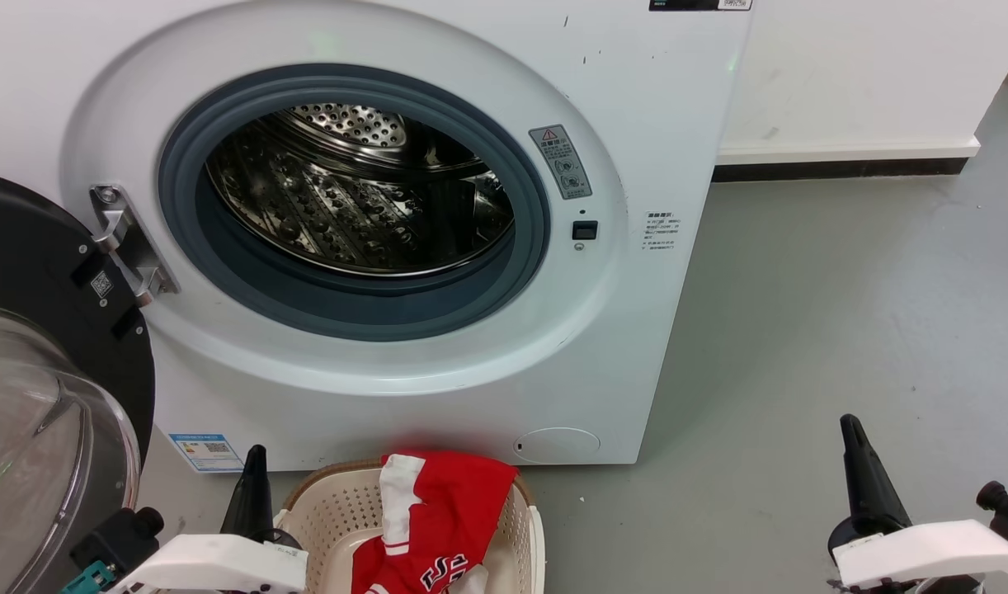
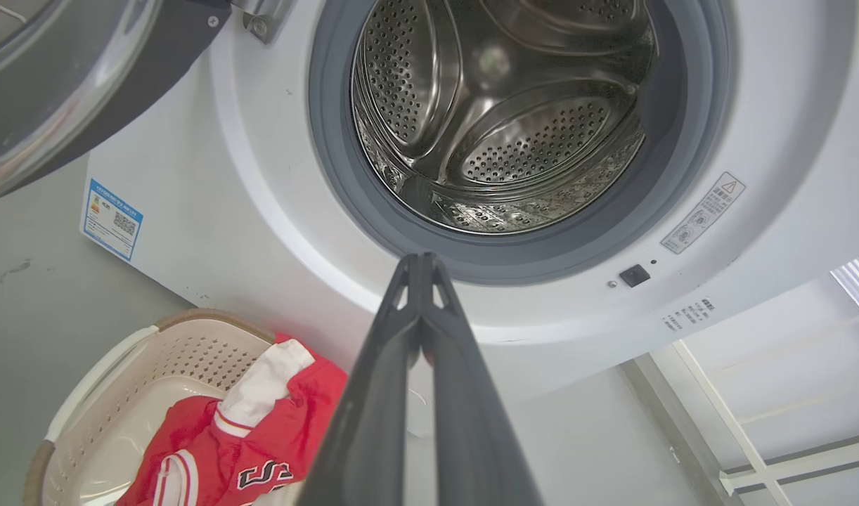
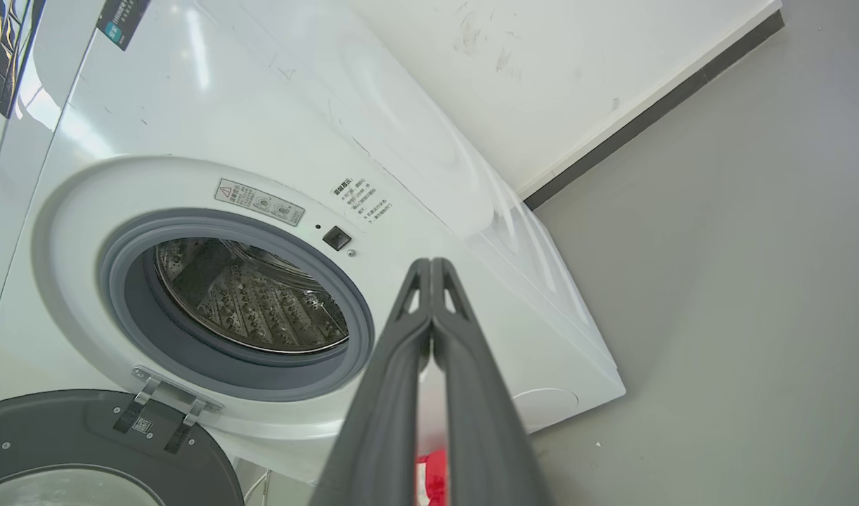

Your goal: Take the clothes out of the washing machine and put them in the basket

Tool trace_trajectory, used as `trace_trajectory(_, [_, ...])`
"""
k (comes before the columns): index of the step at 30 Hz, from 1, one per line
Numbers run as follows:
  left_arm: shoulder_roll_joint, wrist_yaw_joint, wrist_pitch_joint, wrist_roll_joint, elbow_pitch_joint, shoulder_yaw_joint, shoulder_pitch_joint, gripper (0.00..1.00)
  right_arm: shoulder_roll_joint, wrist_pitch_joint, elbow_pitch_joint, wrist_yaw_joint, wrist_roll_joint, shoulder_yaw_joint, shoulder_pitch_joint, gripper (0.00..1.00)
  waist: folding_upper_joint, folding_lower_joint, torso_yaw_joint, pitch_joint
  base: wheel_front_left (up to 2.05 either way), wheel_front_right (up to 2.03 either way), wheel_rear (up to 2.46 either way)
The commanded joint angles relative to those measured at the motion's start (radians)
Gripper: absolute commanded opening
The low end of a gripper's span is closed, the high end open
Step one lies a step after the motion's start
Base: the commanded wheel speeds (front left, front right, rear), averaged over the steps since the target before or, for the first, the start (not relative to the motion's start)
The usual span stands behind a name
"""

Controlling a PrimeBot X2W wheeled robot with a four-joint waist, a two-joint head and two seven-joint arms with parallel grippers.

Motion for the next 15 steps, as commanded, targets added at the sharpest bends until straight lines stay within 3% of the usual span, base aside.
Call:
trace_trajectory(1, [0.002, -0.006, 0.009, -0.037, -0.007, 0.005, -0.025, 0.0, -0.009, 0.007, -0.005, 0.0, 0.038, -0.004, -0.033, 0.0, 0.0, -0.0001, 0.0, 0.0, 0.0, 0.0, 0.0])
trace_trajectory(15, [0.002, -0.022, 0.049, -0.205, 0.007, 0.014, -0.049, 0.0, -0.011, 0.046, 0.017, 0.0, 0.208, -0.013, -0.055, 0.0, 0.0, -0.0001, 0.003, 0.003, 0.0, 0.0, 0.0])
